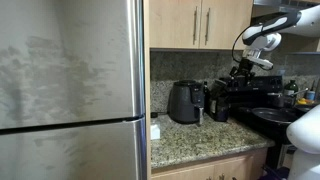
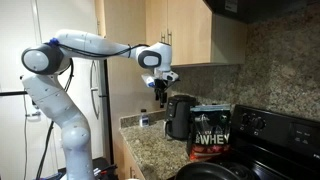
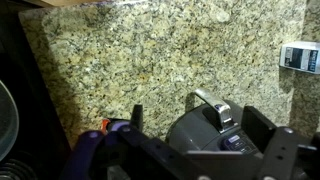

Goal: Turn on the air fryer

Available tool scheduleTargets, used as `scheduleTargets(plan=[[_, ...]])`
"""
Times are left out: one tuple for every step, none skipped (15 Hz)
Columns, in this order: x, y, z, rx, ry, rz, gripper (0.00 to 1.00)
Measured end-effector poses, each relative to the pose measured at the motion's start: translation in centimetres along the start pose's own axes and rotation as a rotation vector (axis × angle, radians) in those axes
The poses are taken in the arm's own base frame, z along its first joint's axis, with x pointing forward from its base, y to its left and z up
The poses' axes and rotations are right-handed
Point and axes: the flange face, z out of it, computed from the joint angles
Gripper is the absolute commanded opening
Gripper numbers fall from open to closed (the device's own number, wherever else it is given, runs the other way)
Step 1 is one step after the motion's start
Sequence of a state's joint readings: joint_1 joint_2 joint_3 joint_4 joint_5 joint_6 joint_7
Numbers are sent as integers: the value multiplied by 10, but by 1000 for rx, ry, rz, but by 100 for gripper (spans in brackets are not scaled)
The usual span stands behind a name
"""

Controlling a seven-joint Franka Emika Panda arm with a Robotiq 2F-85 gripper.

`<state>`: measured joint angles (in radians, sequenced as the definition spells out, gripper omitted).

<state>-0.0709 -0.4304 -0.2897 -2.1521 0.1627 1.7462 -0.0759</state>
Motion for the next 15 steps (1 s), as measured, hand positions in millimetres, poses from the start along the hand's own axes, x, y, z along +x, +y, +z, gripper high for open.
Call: scheduleTargets(plan=[[0,0,0,0,0,0,100],[0,0,0,0,0,0,100],[0,0,0,0,0,0,100],[0,0,0,0,0,0,100],[0,0,0,0,0,0,100],[0,0,0,0,0,0,100],[0,0,0,-1,0,0,100],[-1,-3,2,-1,-15,-17,100],[-4,-11,8,-6,-47,-46,100],[-7,-22,19,-15,-81,-81,100],[-13,-37,35,-25,-120,-122,100],[-21,-54,53,-35,-159,-166,100],[-31,-70,70,-47,-196,-215,100],[-43,-85,85,-59,-225,-266,100],[-53,-95,95,-69,-244,-301,100]])
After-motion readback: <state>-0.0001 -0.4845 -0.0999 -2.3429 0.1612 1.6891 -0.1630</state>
